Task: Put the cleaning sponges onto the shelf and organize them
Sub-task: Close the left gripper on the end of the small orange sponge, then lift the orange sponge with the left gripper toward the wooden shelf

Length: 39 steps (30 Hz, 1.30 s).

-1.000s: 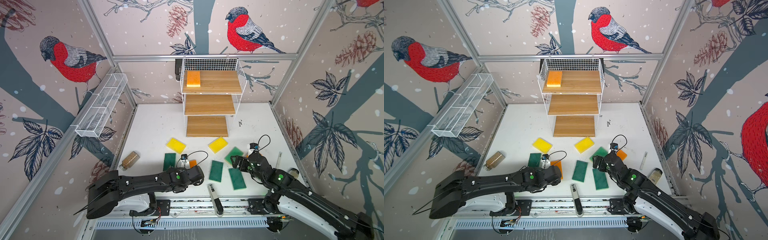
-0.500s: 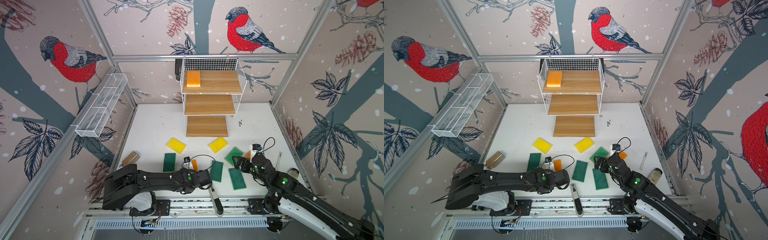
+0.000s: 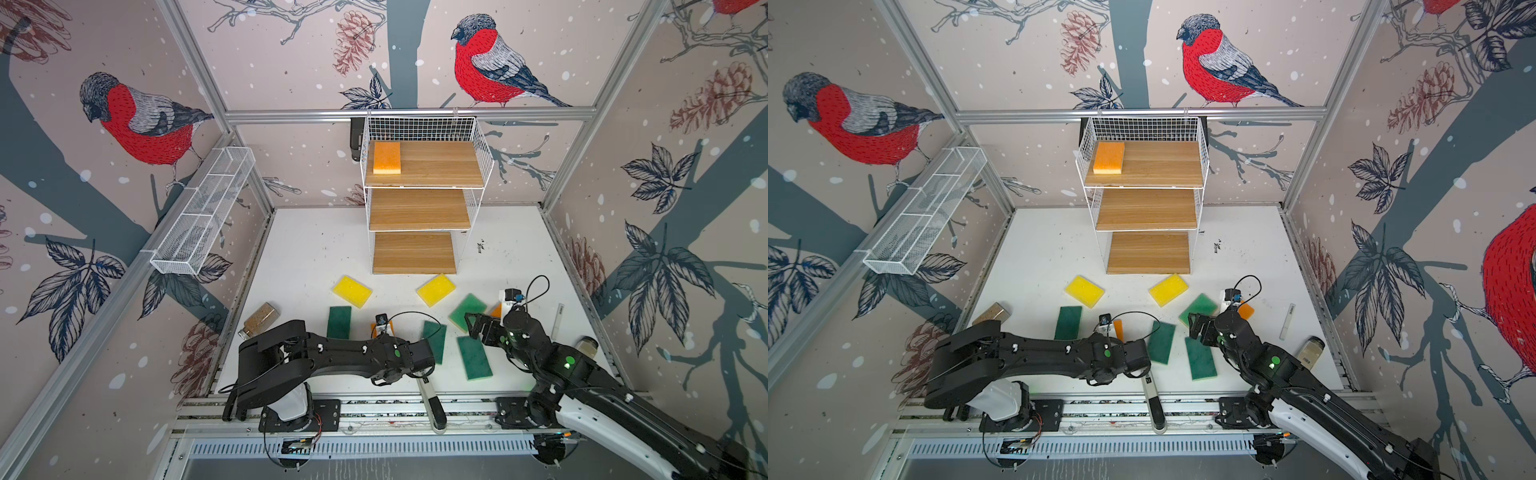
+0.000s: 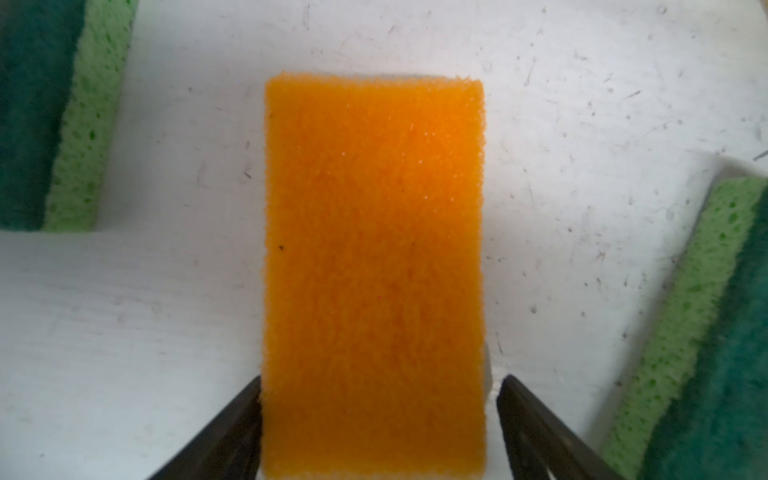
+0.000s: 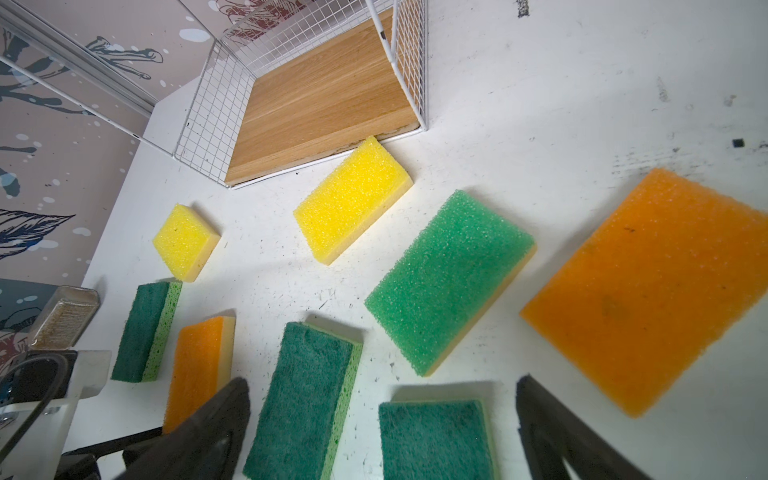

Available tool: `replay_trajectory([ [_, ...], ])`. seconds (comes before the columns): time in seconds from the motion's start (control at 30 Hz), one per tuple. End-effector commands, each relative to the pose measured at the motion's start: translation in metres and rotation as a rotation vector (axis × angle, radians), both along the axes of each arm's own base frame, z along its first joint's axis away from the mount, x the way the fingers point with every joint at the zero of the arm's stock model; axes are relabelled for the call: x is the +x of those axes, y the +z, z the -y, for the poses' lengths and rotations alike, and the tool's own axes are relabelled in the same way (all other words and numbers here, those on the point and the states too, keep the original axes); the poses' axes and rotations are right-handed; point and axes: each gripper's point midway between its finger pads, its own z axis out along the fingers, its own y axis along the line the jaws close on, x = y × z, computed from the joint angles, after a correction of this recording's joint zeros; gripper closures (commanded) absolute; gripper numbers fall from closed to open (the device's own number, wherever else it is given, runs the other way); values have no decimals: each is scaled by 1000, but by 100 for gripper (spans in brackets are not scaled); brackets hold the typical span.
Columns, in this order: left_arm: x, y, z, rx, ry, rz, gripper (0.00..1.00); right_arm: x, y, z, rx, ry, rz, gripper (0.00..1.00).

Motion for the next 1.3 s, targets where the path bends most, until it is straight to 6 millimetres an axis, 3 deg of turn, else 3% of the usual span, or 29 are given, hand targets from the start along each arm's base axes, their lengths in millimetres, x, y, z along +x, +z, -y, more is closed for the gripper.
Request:
replay_trajectory([
  [0.0, -2, -5, -7, -1, 6, -12, 17, 3, 1, 0, -10, -1, 21, 0],
  [0.17, -4, -15, -17, 3, 16, -45, 22, 3, -2, -1, -15, 4, 14, 1],
  [0.3, -1, -17, -7, -8, -40, -46, 24, 3, -5, 0, -21, 3, 11, 0],
  [0.63, 1, -26, -7, 56, -87, -84, 17, 2, -5, 1, -17, -2, 6, 0],
  [0.93, -2, -34, -14, 8, -99, -87, 35, 2, -5, 1, -16, -3, 5, 0],
  [1.1, 2, -17, -16, 19, -125, -58, 39, 2, -4, 0, -16, 1, 9, 0],
  [1.27, 12, 25, -17, 42, -157, 0, 40, 4, 0, 0, -25, 2, 17, 0],
])
